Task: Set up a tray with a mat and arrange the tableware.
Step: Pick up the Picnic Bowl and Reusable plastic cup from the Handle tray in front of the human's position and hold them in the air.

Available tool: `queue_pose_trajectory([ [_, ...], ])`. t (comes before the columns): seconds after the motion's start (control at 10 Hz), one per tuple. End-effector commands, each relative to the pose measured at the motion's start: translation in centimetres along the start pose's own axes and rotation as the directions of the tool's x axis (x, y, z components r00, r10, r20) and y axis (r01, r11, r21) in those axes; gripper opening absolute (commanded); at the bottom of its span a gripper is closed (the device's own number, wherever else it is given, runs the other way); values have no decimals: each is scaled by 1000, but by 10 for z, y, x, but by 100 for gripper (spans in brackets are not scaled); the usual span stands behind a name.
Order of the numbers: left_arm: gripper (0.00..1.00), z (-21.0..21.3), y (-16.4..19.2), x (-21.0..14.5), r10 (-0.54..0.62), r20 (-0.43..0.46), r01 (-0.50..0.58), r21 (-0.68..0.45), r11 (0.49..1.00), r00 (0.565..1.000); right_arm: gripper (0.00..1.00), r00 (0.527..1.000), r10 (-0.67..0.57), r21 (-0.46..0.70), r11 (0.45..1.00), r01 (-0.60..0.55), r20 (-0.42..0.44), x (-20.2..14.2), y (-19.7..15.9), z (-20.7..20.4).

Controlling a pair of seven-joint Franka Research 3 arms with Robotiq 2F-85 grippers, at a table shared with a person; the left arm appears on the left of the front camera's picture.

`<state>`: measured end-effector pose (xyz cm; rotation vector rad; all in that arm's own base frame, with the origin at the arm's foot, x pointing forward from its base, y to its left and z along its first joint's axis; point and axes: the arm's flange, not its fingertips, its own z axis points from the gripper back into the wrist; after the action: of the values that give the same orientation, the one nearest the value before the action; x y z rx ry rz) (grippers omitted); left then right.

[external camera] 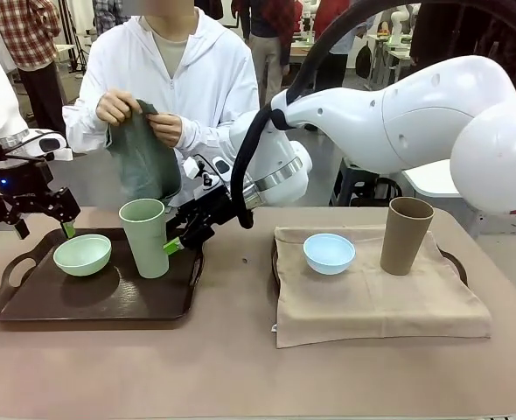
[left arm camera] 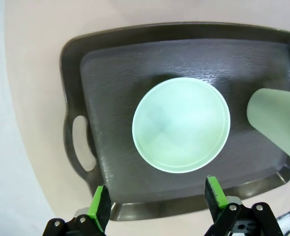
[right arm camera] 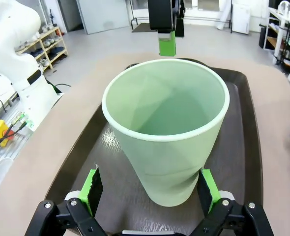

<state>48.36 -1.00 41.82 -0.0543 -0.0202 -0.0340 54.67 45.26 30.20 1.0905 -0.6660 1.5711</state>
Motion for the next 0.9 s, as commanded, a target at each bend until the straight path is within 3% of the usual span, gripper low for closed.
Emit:
queue_pose_trajectory([
  [0.0,100,-3,-2,5,-19,12,19,-28,999,1000,100,998,26,4,1000,-26,58,-6,-6,-7],
  [0.8,100,-28,-5,12,-72,-5,72,-46,996,997,100,998,-1,-9,1000,2,67,-23,-28,-47],
])
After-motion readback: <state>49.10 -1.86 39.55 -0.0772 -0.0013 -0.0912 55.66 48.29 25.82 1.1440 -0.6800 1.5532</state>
